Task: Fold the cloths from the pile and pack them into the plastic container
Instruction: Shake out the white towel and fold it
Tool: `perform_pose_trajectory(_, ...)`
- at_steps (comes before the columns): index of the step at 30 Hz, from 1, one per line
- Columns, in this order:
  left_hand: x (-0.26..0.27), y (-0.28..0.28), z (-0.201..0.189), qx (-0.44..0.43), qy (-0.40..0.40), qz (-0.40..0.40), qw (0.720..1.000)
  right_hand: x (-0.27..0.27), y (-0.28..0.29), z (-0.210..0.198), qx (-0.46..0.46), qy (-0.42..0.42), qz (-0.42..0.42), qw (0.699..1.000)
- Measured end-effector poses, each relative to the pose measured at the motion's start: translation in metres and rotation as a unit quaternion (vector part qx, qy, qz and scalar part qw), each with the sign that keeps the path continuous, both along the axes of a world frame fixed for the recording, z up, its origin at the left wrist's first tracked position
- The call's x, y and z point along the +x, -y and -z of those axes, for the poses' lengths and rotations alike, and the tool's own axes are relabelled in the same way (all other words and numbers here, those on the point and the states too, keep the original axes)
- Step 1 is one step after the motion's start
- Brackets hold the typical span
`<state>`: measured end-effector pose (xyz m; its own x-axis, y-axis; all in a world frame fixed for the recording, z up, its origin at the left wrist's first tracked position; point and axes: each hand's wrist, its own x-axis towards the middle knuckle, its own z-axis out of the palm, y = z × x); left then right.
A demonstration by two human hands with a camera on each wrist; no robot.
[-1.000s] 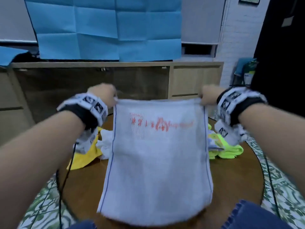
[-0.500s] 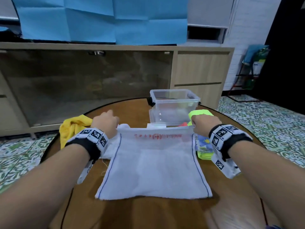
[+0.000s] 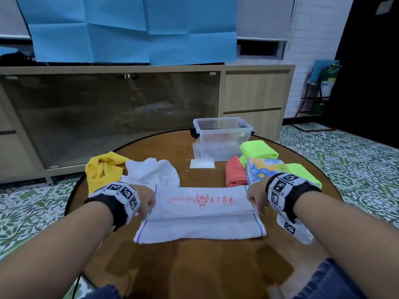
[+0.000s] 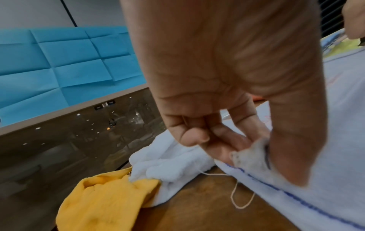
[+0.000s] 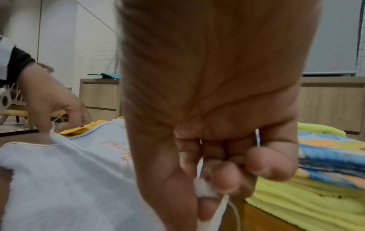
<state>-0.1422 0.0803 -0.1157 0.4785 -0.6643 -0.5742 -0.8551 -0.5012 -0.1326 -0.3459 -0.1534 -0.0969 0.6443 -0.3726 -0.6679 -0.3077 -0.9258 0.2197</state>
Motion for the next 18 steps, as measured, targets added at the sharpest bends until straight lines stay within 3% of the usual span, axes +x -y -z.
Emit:
perform_pose_trajectory(4,-0.001,-0.004,0.001,0.031,-0.066,-0.013,0.997,-0.001,-0.005,0.008,0.004,-0.040,-0.012,0.999)
perform_pose_trajectory(15,-0.010,-0.004,0.012,0.081,-0.098,-0.016,0.992,-0.007,-0.014,0.026,0.023,-0.056,0.008,0.998)
perform_pose_trajectory(18,-0.013,-0.004,0.015,0.097,-0.094,-0.012,0.991,-0.017,-0.025,0.038,-0.049,0.029,-0.015,0.998)
